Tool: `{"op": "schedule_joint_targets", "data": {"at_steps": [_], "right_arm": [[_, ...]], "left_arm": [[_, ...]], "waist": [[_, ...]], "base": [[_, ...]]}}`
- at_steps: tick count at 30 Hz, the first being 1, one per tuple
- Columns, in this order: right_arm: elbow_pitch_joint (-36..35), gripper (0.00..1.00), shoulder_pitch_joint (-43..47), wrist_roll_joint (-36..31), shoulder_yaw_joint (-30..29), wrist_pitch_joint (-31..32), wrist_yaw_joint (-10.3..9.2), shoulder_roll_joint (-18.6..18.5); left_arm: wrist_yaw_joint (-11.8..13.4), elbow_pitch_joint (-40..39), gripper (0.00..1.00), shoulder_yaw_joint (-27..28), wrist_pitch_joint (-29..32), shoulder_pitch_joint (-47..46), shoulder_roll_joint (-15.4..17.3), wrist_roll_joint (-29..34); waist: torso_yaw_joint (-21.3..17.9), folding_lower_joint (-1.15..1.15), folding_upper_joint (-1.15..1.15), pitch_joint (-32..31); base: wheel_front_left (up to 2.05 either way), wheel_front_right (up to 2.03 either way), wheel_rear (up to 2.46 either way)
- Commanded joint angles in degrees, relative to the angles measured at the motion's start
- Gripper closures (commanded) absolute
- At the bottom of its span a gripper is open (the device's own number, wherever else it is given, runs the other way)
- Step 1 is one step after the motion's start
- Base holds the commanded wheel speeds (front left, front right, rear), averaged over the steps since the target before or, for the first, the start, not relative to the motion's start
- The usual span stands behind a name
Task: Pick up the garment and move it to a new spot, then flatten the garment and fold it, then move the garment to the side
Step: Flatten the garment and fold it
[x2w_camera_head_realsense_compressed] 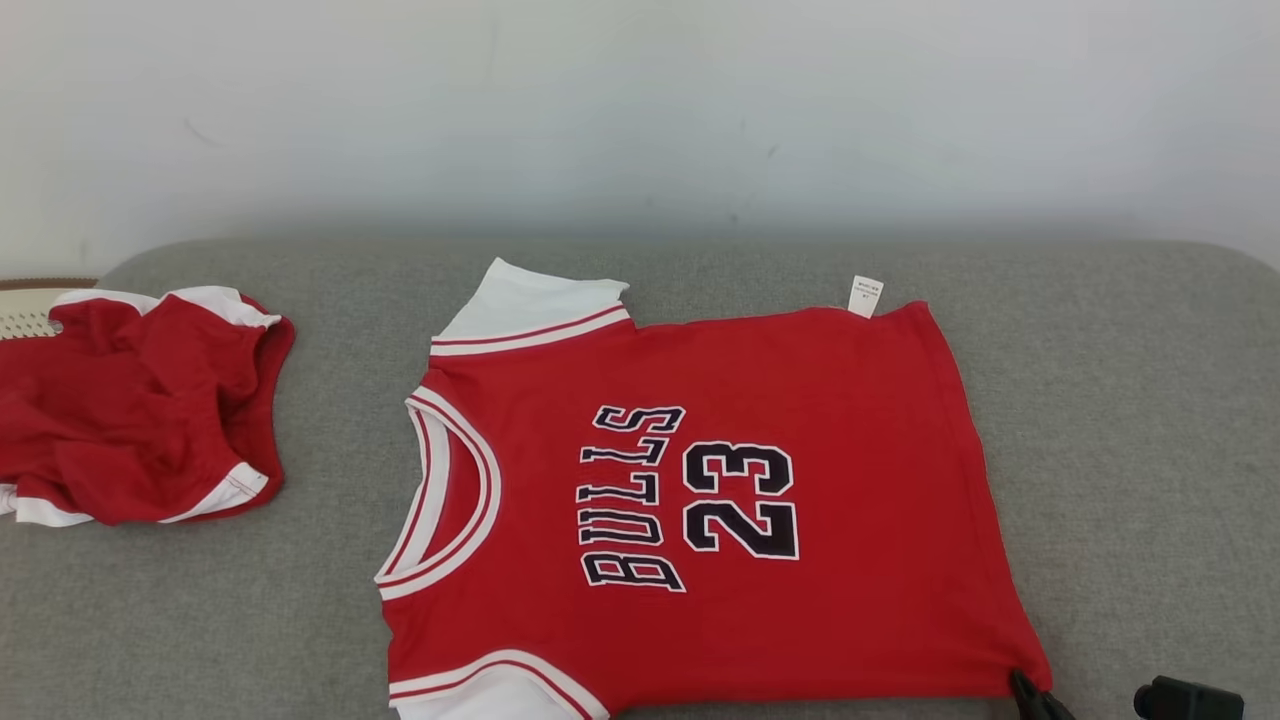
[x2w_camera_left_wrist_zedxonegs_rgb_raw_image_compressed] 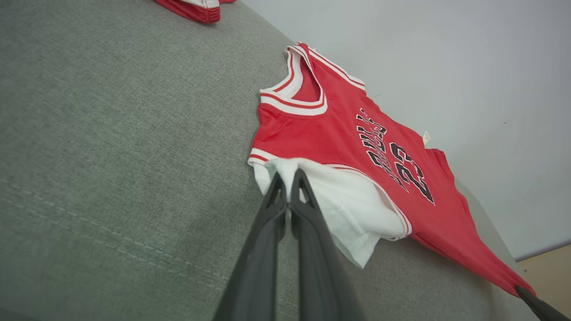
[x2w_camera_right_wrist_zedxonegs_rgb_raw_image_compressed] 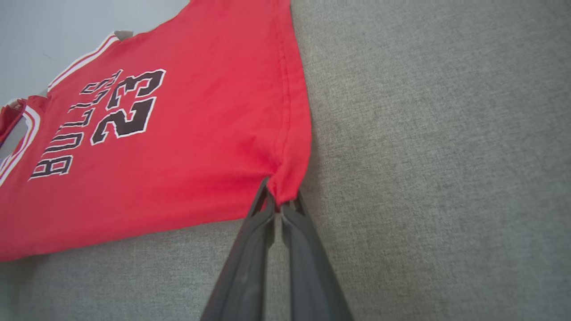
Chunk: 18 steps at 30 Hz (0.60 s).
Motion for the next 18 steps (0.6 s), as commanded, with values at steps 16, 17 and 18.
{"op": "schedule_joint_targets", "data": {"at_steps": [16,17,18], "right_arm": [[-3.2,1.0,-12.2,-3.2,1.7,3.8,0.0,2.0],[-2.4,1.0,-13.5,-3.3,1.8,3.9,0.0,2.3],[-1.4,1.0,-14.7,-3.5,1.9,4.2,0.0,2.4]], "left_arm": [[-3.6,2.3,1.0,3.1,1.8,-19.6,5.9,2.5],[-3.7,3.4,1.0,3.2,2.1,-21.2,6.4,2.3],[-4.1,4.7,1.0,3.1,2.5,-22.7,6.8,2.0]], "waist": [[-3.4,0.0,0.0,6.7],[-3.7,0.0,0.0,7.0],[-3.9,0.0,0.0,7.4]], "base": [[0.0,0.0,0.0],[0.0,0.0,0.0],[0.0,0.0,0.0]]}}
